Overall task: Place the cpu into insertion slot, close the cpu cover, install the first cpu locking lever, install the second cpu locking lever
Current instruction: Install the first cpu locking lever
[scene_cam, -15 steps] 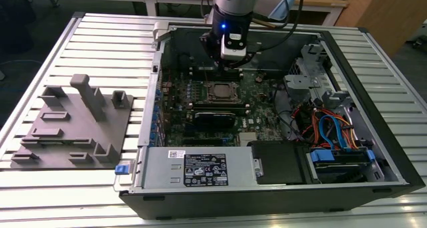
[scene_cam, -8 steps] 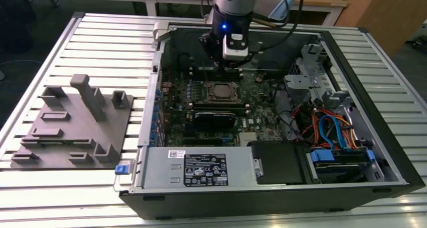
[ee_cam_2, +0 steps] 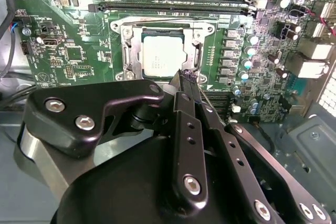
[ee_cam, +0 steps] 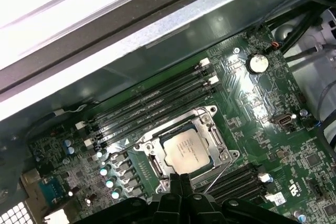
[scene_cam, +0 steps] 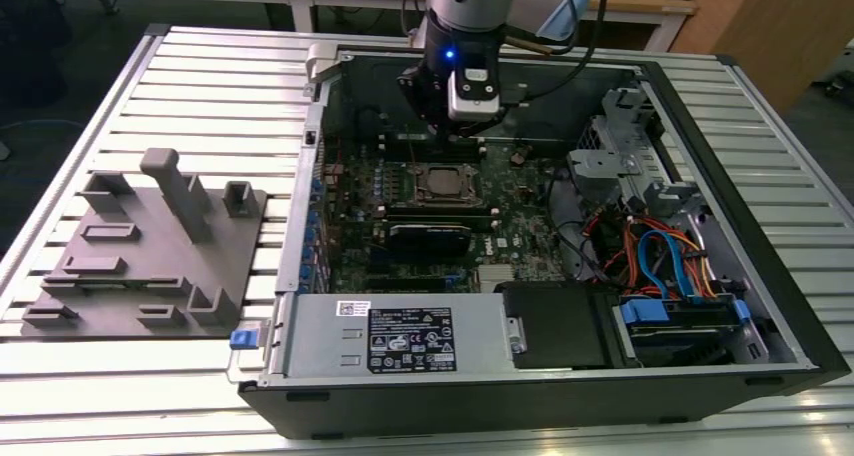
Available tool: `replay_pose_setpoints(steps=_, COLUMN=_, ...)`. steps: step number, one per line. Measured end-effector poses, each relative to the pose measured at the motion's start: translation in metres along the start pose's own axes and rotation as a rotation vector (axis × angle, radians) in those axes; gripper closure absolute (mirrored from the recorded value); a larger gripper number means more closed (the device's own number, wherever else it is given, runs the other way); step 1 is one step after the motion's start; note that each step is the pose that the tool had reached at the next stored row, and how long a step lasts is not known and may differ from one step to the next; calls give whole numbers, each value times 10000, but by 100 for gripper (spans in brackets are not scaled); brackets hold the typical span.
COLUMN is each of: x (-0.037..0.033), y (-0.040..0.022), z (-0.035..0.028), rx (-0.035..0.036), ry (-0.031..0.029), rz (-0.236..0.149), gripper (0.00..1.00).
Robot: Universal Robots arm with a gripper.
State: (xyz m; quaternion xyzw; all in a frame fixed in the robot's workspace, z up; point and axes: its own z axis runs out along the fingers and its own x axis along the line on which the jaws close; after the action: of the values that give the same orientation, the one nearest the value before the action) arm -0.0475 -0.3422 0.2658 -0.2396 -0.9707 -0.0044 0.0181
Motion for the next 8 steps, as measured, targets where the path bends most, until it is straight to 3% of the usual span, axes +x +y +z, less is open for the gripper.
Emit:
replay_pose_setpoints(steps=2, x=0, y=0, z=-1, rx=5, ry=-1, rz=-78, gripper=89)
replay_pose_setpoints(steps=6, x=-1, y=0, z=2, rx=30, ry=0, rz=-712, gripper=89)
replay_pose_setpoints(steps=8, x=17, y=-10, z=5, rx=26, ry=-15, rz=-827, gripper=89)
